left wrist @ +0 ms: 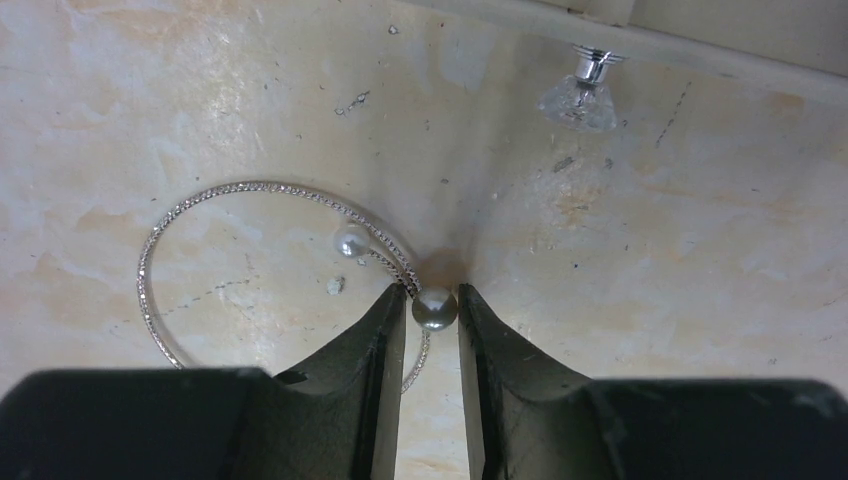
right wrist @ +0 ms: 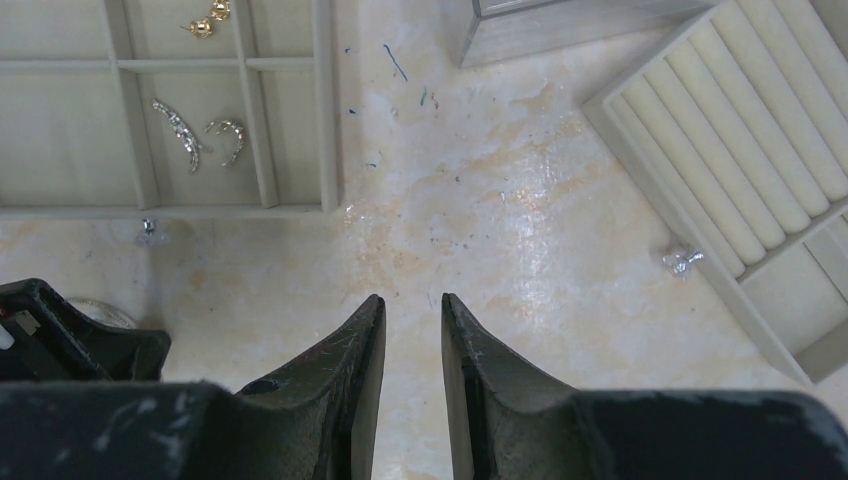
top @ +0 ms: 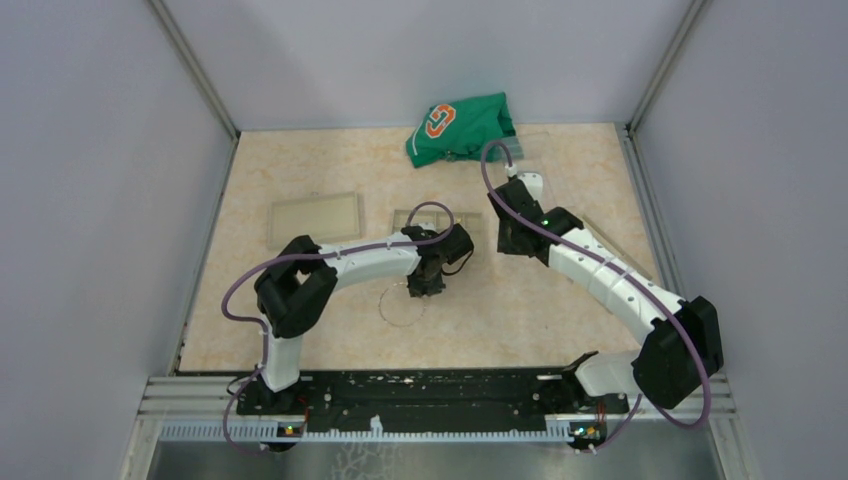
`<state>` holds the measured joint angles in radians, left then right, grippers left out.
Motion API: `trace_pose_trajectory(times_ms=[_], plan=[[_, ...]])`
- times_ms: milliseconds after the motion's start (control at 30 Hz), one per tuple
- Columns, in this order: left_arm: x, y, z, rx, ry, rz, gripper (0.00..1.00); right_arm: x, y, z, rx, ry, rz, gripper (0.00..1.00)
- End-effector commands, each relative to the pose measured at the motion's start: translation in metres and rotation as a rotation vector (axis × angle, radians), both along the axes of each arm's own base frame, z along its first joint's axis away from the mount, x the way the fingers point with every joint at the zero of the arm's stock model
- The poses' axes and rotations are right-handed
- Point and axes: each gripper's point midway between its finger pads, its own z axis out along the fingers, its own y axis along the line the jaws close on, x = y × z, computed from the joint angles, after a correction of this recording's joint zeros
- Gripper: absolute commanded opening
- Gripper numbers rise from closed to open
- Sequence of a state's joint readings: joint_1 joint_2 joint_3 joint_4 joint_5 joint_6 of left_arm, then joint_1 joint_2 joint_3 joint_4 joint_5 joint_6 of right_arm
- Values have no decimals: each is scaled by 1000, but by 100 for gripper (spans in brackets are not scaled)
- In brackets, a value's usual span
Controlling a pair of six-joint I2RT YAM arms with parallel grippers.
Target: Organize the mixed jewelry
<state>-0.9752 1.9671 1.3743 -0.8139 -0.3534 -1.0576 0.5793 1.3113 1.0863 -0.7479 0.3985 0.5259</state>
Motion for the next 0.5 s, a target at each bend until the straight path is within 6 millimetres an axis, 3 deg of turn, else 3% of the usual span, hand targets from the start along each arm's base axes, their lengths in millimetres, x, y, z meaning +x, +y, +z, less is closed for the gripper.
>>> trace_pose_trajectory(times_ms=[0,100,300,467], plan=[[-2,-2,-2,-7,7,-4,29,5,0,9,30,-43,-16,27],[0,0,2,2,-6,-4,18,5,1,9,31,-44,-16,27],[3,4,29,7,-39,-11,0,7,0,11,29,-50,-21,27],[4,15,65,-7,-86,-14,0,10,3,11,32,-52,-21,27]])
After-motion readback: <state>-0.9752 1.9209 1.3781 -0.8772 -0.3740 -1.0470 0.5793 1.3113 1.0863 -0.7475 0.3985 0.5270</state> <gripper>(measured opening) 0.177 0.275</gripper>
